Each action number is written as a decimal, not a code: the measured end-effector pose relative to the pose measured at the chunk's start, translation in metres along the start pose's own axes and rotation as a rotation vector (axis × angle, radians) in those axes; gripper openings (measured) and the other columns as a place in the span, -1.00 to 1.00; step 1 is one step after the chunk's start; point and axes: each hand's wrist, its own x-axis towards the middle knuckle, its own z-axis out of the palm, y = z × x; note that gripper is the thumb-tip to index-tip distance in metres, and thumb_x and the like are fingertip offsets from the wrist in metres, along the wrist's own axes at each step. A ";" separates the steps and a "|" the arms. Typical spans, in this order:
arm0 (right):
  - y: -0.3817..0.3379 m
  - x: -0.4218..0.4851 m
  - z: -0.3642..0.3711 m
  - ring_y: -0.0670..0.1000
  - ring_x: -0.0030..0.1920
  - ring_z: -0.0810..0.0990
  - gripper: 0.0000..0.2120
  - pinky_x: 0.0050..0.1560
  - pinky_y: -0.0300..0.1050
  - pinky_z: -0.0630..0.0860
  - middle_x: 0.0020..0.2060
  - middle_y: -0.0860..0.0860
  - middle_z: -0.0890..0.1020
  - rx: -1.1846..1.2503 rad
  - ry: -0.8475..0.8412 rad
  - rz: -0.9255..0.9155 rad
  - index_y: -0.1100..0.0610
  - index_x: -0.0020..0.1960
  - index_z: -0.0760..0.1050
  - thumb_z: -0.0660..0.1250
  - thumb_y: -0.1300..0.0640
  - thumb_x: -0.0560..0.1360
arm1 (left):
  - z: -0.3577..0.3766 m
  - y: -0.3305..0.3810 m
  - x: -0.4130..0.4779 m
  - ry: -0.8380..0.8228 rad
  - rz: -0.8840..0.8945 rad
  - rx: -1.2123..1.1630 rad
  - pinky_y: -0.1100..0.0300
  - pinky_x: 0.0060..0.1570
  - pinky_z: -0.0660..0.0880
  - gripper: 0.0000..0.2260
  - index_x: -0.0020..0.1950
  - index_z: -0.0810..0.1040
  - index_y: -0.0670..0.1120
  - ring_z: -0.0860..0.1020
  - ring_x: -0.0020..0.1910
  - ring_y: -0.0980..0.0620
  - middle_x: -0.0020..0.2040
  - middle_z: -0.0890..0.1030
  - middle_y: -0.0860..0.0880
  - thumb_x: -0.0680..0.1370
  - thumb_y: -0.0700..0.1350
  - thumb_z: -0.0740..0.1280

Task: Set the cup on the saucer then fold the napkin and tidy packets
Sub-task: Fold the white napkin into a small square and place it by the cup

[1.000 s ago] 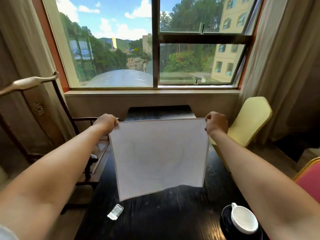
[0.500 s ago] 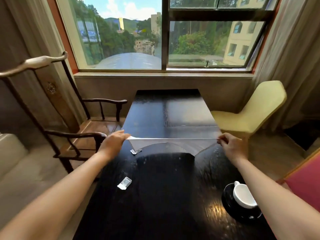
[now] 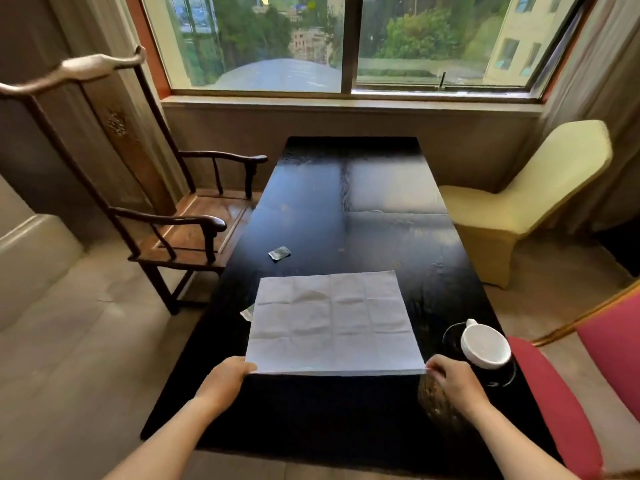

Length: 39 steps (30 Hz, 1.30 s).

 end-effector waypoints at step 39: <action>-0.046 0.320 0.057 0.12 -0.18 0.47 -0.82 -0.20 -0.11 0.32 -0.19 0.12 0.56 0.134 0.299 0.288 0.19 -0.13 0.49 0.16 0.17 0.57 | -0.011 -0.047 0.312 0.356 -0.453 -0.500 -0.02 -0.05 0.53 -0.85 -0.07 0.65 -0.14 0.59 -0.06 -0.11 -0.12 0.65 -0.08 0.51 -0.11 0.32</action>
